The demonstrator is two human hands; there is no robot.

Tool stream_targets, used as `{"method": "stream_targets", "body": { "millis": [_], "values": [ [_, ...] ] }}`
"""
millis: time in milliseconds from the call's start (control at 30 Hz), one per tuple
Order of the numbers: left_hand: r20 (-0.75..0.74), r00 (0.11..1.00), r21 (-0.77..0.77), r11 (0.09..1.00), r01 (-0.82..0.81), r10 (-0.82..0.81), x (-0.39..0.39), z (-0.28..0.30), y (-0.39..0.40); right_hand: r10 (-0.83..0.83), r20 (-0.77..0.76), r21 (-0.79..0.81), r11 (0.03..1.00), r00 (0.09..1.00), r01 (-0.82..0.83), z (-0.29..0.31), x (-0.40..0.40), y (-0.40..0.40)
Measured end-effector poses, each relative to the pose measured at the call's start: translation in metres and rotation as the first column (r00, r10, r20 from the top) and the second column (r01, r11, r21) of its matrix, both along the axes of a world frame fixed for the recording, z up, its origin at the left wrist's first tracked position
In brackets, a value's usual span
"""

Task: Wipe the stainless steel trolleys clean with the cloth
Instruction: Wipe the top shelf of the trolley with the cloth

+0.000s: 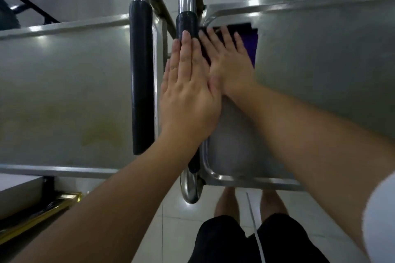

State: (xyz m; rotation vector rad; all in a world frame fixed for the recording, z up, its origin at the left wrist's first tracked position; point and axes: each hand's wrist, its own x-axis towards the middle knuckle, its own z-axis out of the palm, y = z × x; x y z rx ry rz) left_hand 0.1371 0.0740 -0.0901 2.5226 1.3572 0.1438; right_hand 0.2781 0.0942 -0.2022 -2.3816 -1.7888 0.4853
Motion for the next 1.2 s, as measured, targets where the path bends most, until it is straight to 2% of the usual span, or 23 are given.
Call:
{"method": "stream_targets", "body": {
  "millis": [133,300,433,667,767,967,1100,1200],
  "values": [
    [-0.022,1.0,0.021,1.0,-0.006,0.007,0.0,-0.002,0.001,0.026,0.078,0.014,1.0,0.997,-0.027,-0.001,0.048,0.042],
    [0.001,1.0,0.007,1.0,-0.016,0.016,0.0,-0.004,0.002,0.029,0.07,-0.014,0.999,0.997,-0.028,0.003,0.042,0.021],
    [-0.079,0.997,0.054,0.999,-0.005,0.01,0.001,-0.003,0.001,-0.018,0.055,-0.022,1.0,0.998,0.02,0.003,0.011,-0.055],
    [-0.242,0.97,0.067,0.996,0.051,-0.034,0.003,0.002,0.002,0.046,0.062,-0.046,0.998,0.997,-0.043,-0.005,-0.048,-0.235],
    [-0.236,0.972,0.07,0.997,0.019,-0.002,0.013,0.006,-0.002,0.054,0.061,-0.061,0.997,0.997,-0.051,-0.006,-0.05,-0.279],
    [-0.228,0.972,0.069,0.995,0.073,-0.056,0.012,0.001,-0.001,0.092,0.092,-0.027,0.996,0.991,-0.09,-0.011,-0.02,-0.249],
    [-0.18,0.982,0.09,0.994,0.066,-0.049,0.012,-0.002,-0.001,0.026,0.131,0.04,0.999,0.991,-0.031,-0.015,0.038,-0.176],
    [-0.154,0.988,0.101,0.994,0.045,-0.029,0.012,-0.004,0.0,-0.017,0.117,0.018,1.0,0.993,0.015,-0.015,0.088,-0.108]
  ]
}}
